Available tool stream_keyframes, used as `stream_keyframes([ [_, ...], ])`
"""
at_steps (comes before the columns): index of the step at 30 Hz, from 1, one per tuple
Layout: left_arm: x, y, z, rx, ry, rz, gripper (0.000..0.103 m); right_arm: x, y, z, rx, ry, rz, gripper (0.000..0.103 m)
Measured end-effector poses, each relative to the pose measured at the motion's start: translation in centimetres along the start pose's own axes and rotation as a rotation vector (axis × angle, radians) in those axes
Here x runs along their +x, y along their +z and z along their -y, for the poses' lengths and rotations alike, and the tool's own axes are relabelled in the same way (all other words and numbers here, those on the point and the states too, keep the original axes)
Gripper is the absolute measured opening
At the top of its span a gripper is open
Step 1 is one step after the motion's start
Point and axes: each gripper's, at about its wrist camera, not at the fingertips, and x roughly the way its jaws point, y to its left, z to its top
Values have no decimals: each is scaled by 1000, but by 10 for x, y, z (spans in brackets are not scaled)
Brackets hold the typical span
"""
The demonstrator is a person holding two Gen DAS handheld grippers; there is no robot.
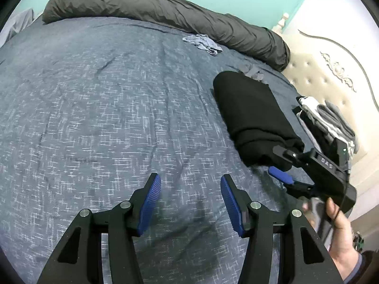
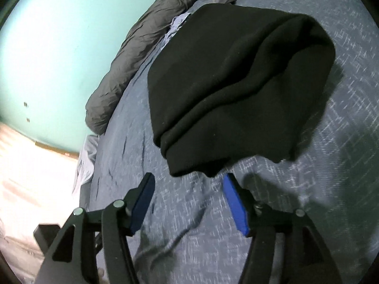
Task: Fold clothes
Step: 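Grasp the folded black fleece bundle end with the right tool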
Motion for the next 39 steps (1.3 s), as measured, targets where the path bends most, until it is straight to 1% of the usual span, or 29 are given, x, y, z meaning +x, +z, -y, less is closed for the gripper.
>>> stream_keyframes([
  [1, -2, 0, -2, -3, -2, 3, 57, 3, 0, -1, 7, -2, 13, 68],
  [4, -9, 2, -5, -11, -10, 15, 57, 12, -2, -1, 35, 3, 48, 74],
  [7, -12, 4, -7, -8, -11, 25, 57, 24, -3, -2, 51, 5, 59, 76],
  [12, -12, 5, -11, -12, -4, 27, 57, 41, 5, -14, -5, -52, 68, 76],
  [15, -12, 5, -12, -14, -4, 25, 57, 52, 11, -18, -14, -78, 61, 75],
  [16, -12, 5, -12, -13, -5, 24, 57, 54, 13, -18, -18, -91, 60, 68],
  [17, -11, 5, -12, -11, -5, 23, 57, 56, 14, -18, -20, -99, 61, 57],
  [18, -11, 5, -11, -10, -4, 24, 57, 56, 15, -18, -20, -95, 67, 54],
  [20, -12, 4, -11, -8, -2, 24, 57, 55, 18, -17, -22, -90, 79, 40],
  [21, -12, 4, -11, -9, -1, 24, 57, 55, 19, -17, -30, -91, 80, 38],
  [23, -12, 4, -12, -12, 2, 25, 57, 52, 21, -18, -44, -85, 77, 29],
  [25, -13, 4, -12, -16, 2, 28, 57, 42, 23, -15, -55, -66, 79, 24],
  [28, -16, 4, -9, -12, 3, 35, 57, 21, 23, -13, -72, -47, 96, 21],
  [31, -18, 2, -5, -10, 1, 38, 57, -3, 23, -11, -91, -39, 97, 20],
  [36, -23, -3, 6, -2, -8, 38, 57, -38, 19, 0, -152, -42, 29, 19],
  [39, -25, -8, 16, 9, -21, 37, 57, -68, 16, 18, -172, -42, 18, 19],
])
